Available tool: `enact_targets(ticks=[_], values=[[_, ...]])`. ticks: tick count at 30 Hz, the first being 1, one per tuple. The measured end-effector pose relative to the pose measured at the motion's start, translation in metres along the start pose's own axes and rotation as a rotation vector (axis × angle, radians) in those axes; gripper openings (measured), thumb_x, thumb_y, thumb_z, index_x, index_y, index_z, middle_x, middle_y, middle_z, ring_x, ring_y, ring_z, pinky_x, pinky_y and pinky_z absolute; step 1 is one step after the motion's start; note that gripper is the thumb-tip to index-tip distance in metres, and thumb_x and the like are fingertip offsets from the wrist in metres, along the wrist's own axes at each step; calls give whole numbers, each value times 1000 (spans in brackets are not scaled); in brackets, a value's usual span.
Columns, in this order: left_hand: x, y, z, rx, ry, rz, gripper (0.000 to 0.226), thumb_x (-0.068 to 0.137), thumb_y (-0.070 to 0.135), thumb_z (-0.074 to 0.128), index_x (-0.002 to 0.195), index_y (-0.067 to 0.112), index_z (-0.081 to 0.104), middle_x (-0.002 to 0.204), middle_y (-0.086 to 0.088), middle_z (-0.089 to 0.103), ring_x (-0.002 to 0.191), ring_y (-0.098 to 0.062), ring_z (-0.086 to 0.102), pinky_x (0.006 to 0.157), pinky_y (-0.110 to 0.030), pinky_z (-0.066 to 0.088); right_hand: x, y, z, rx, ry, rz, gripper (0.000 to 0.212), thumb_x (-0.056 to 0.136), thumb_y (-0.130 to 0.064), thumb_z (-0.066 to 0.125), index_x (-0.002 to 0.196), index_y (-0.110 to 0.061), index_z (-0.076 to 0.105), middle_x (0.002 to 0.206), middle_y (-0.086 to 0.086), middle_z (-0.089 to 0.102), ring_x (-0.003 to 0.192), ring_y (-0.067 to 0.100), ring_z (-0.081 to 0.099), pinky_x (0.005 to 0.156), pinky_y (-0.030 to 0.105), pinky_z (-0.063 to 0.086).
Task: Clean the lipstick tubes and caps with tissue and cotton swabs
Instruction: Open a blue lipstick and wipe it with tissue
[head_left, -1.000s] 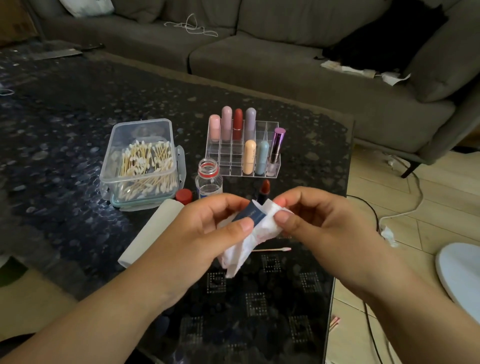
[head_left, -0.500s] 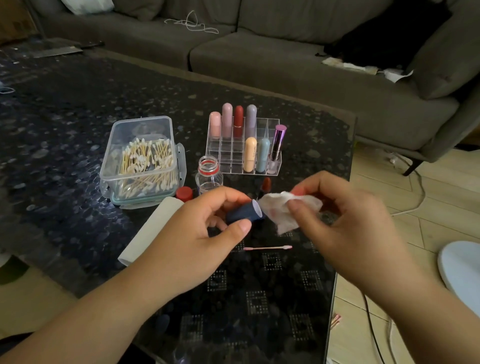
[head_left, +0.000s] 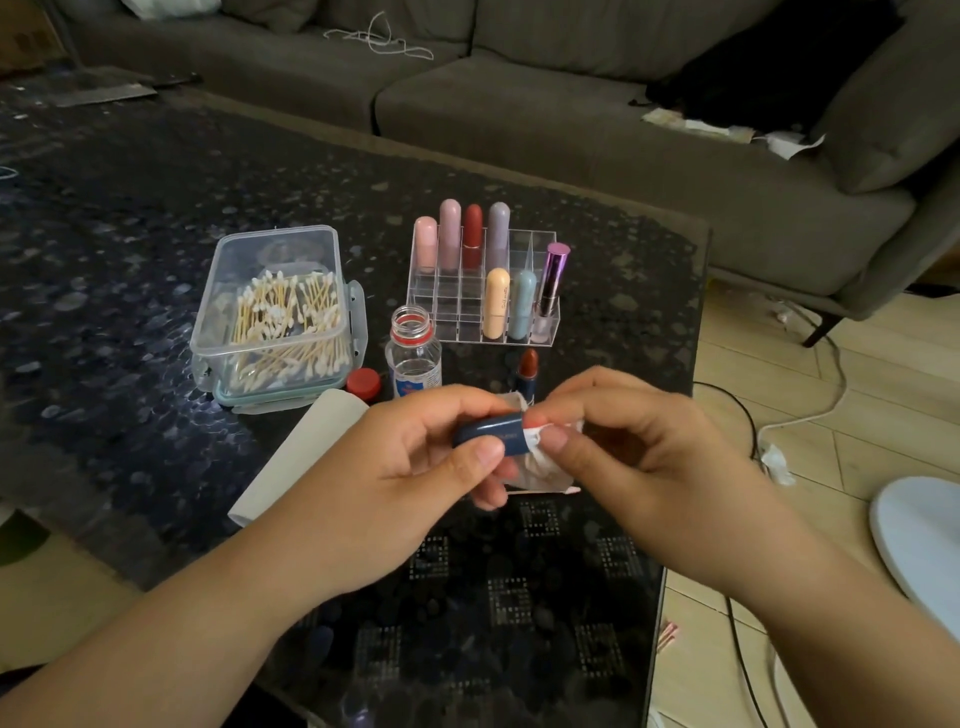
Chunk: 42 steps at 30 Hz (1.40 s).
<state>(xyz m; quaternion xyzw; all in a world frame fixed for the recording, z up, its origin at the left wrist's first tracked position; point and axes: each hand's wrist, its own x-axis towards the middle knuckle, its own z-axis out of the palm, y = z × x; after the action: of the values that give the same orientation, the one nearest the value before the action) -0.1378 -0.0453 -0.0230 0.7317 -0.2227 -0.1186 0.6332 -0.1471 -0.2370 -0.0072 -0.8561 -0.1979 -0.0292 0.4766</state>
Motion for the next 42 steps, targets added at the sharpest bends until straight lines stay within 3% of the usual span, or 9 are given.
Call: enact_targets(ticks=[4,10,15,19,23,30,35,39,42], values=[[0,1,0,-18,-5,1,24,84,16,57,106,20,63,83,4,71,75,-10,68,71,-17,52,2,-5,1,315,59,211,21,65,-34,68,81,-21,65,72,-4,69,66,10,66,62,21,54],[-1,2,1,-7,-10,-9,19,83,16,62,101,23,63,84,8,71,76,-8,68,70,-13,51,4,-1,0,324,-102,406,30,61,-44,65,76,-19,71,70,-2,69,65,11,58,63,24,48],[-1,3,0,-18,-45,-34,23,81,16,64,104,19,59,87,7,72,76,-6,68,70,-15,51,4,-4,-1,297,-111,322,29,65,-41,65,74,-15,72,66,9,67,55,14,55,55,28,46],[0,3,-1,-185,16,-161,36,78,38,62,99,9,58,76,-6,71,66,-17,66,66,-23,53,4,-9,-2,209,-25,268,26,70,-41,66,73,-16,71,66,11,67,54,20,57,53,34,47],[4,-1,0,-109,41,-107,22,82,26,58,92,5,60,71,-5,69,60,-13,61,63,-22,50,3,-12,-1,101,-14,262,11,79,-26,68,73,-17,69,64,4,69,54,20,62,50,28,49],[1,-2,-1,-63,61,35,20,77,13,72,92,11,59,84,4,70,77,-4,65,69,-13,50,3,-10,9,444,-17,411,25,84,-5,65,61,-14,68,55,2,65,45,7,55,46,15,44],[2,1,0,-14,44,-139,39,89,52,51,84,16,63,66,1,65,57,-11,59,63,-21,49,1,-17,3,184,7,266,12,79,-19,68,73,-8,68,65,7,69,52,12,60,52,24,50],[2,3,0,-24,51,-43,17,79,22,57,91,11,63,71,4,68,61,-5,59,62,-14,48,3,-13,5,226,-8,314,11,81,-16,69,74,-8,68,60,4,68,49,8,59,47,18,46],[1,3,-1,-84,66,-13,22,70,14,62,92,10,60,82,8,72,72,-2,65,68,-12,49,4,-10,6,375,-28,390,9,81,-12,67,73,-7,69,60,1,67,48,6,58,48,13,45]])
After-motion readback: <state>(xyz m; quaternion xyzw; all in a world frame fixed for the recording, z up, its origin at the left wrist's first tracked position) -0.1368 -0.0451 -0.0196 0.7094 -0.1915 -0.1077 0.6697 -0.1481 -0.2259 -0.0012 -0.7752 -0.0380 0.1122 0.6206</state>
